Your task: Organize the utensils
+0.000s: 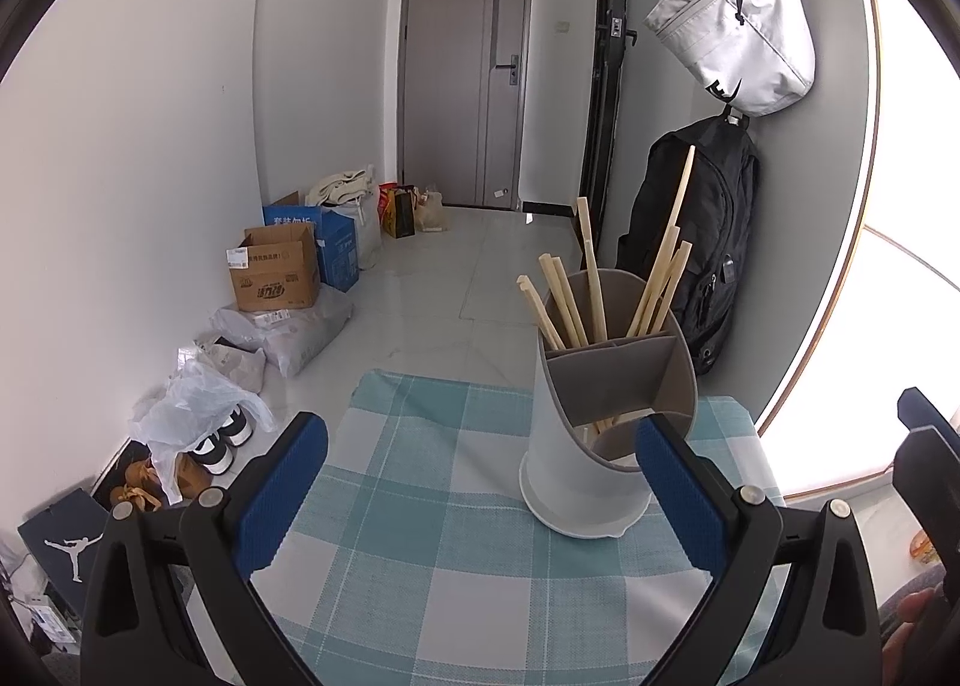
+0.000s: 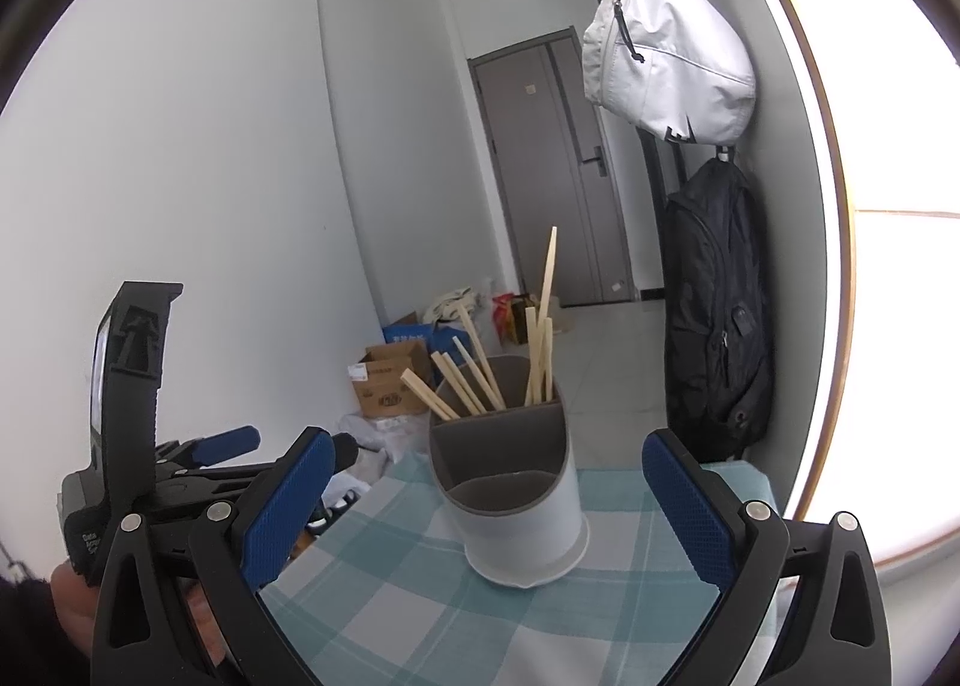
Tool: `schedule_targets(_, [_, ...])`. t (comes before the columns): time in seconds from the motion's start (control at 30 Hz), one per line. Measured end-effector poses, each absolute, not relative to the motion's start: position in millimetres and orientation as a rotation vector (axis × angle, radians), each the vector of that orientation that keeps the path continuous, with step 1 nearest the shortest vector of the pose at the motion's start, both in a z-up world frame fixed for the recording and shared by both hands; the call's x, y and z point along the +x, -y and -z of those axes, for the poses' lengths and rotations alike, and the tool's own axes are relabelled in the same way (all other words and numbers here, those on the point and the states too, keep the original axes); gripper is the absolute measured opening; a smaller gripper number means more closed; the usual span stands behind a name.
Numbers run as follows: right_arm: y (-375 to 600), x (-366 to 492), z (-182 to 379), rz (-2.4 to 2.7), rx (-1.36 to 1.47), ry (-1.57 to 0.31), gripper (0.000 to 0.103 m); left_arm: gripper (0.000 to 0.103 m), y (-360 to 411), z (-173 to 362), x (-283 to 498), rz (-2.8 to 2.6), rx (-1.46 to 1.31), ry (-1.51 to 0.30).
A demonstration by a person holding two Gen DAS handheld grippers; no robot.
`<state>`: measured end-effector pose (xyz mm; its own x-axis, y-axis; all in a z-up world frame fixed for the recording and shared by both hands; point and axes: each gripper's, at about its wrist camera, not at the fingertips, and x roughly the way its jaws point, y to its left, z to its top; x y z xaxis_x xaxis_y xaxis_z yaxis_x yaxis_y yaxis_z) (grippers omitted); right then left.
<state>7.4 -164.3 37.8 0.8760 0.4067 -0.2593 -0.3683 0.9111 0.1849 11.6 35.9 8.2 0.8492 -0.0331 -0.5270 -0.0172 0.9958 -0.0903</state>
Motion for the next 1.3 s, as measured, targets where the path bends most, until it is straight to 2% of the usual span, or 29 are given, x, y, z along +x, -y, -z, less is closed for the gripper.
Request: schedule_targets(1.3, [165.4,6.9,-37.5,-0.404,0.119,-0.294,0.103,0.1,-31.9,-5.8,12.0,-0.002,-0.103,-0.561])
